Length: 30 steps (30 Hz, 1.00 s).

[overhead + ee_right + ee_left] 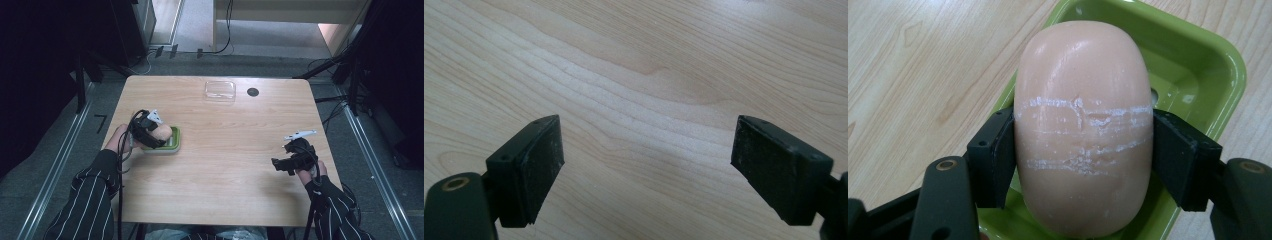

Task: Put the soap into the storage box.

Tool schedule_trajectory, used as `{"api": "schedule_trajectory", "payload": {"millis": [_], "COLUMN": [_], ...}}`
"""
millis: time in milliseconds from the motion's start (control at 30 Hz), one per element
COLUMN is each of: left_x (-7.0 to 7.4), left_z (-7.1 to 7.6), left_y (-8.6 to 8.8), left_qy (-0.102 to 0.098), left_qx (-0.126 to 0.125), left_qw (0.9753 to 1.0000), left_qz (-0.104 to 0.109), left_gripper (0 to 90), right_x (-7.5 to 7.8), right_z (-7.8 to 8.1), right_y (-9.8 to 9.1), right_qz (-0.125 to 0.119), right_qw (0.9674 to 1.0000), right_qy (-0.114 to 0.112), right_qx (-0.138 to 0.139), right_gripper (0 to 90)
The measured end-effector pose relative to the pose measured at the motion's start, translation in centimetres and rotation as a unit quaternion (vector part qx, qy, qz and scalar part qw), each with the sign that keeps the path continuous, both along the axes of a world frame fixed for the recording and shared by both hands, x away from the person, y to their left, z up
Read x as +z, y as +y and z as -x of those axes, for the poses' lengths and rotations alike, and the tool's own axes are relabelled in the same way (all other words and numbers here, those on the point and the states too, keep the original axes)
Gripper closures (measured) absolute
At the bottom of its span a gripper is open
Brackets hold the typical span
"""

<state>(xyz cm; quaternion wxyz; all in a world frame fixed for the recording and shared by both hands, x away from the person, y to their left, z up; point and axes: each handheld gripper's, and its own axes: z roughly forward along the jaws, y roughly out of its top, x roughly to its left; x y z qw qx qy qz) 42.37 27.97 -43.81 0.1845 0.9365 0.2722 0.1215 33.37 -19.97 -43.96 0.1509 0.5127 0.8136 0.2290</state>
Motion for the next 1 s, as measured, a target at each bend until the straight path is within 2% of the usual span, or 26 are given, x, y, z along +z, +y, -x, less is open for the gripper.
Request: {"api": "schedule_trajectory", "payload": {"millis": [233,633,767,1000], "left_x": [-0.22,-0.28,-0.24,-0.30], "left_z": [-0.03,-0.09,-0.04,-0.04], "left_y": [0.05,0.10,0.10,0.03], "left_qy": [0.004,0.004,0.005,0.003], "left_qx": [-0.003,0.009,0.003,-0.004], "left_qw": [1.0000,0.9999,0.9998,0.9998], "left_qz": [0.003,0.012,0.021,0.020], "left_gripper": [33.3,32.2,31.0,30.5], "right_x": [-0.02,0.01,0.02,0.02], "right_z": [-0.01,0.02,0.03,0.04], "right_y": [0.01,0.02,0.03,0.01], "right_qz": [0.000,0.001,0.001,0.001], "right_qw": [1.0000,1.0000,1.0000,1.0000], "right_qy": [-0.001,-0.001,-0.001,-0.001], "right_qx": [0.001,0.001,0.000,0.001], "right_gripper": [14.1,14.1,14.1,14.1]}}
